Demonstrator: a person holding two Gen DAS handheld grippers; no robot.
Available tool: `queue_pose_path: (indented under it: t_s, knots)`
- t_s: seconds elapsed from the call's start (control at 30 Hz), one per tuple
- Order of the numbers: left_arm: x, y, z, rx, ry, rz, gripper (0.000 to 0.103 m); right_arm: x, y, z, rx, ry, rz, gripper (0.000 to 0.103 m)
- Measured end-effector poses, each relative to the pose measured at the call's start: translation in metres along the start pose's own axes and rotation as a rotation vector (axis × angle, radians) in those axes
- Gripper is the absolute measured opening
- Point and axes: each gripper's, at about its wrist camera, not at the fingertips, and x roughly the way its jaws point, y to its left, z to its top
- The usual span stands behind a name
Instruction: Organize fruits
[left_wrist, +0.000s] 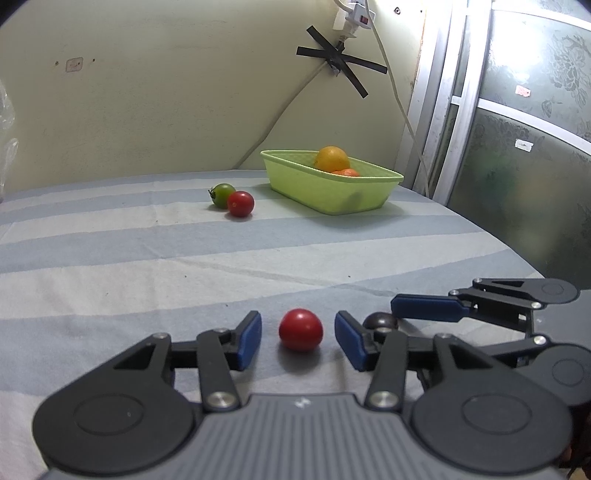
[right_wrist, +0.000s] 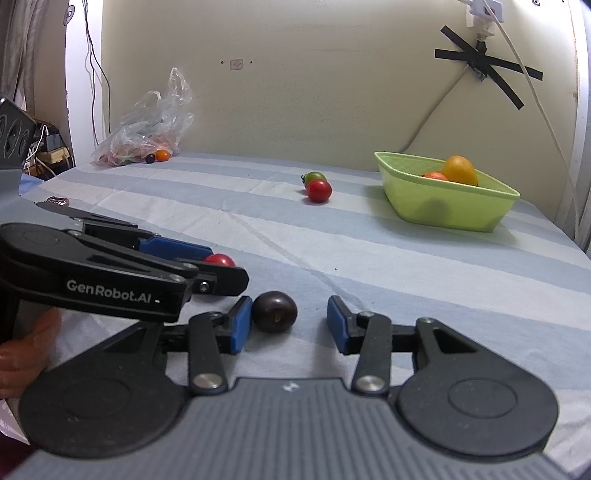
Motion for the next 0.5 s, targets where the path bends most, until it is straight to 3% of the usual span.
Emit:
queue_pose_path:
  t_s: [0.5]
  knots:
    - [-0.0006,-0.0004,0.0009,0.008,0.001,0.004,0.047,0.0002,-0.0004,0.0007,-0.004,0.004,0.015,0.047]
